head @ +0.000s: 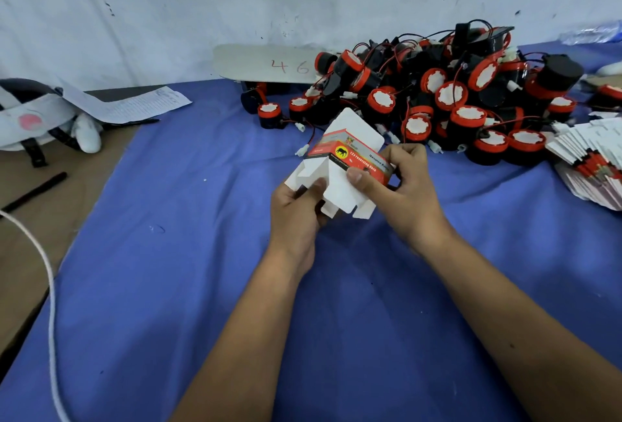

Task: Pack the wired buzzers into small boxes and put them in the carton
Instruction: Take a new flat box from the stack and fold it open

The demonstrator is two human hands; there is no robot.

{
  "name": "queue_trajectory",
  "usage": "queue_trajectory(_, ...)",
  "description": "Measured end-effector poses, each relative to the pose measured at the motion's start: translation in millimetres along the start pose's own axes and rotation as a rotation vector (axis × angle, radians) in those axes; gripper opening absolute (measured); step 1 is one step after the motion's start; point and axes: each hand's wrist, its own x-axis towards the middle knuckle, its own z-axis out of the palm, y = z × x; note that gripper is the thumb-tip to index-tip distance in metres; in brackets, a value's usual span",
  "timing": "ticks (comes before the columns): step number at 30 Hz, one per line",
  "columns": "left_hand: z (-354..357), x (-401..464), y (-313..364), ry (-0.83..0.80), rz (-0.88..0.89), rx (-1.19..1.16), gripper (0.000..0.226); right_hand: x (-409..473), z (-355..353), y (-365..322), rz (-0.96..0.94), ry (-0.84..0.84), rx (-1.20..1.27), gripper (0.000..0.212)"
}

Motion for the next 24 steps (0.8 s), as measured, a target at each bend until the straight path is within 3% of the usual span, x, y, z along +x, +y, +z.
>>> queue_trajectory(5, -2.6, 3.2, 1.5, 0.000, 0.110, 0.168, 0.046, 0.2, 0.6, 7.4, 0.000, -0.028, -0.085, 0.033)
queue_trajectory(8, -4.5, 0.2, -0.8, 0.037, 0.275, 0.419, 0.060, -1.8, 0.5, 8.0, -0.178, -0.032, -0.319, 0.058)
queue_trajectory(11, -2.5, -4.8, -3.2, 0.041, 0.307, 0.532, 0.064, -5.5, 1.3, 4.1, -0.229, -0.127, -0.328, 0.078)
queue_trajectory(14, -3.5, -6.4, -1.8, -0.036, 0.310, 0.508, 0.063, -5.4, 1.0, 3.8, -0.174, -0.146, -0.272, 0.085)
queue_trajectory(18, -2.1, -8.2, 4.7, -0.116, 0.299, 0.416, 0.072, -2.8, -4.5, 2.9, -0.090, -0.125, -0.158, 0.073)
queue_trajectory(24, -6.9, -4.4, 10.7, -0.124, 0.187, 0.212, 0.083, -1.5, -7.3, 2.1, -0.049, -0.131, -0.050, 0.076)
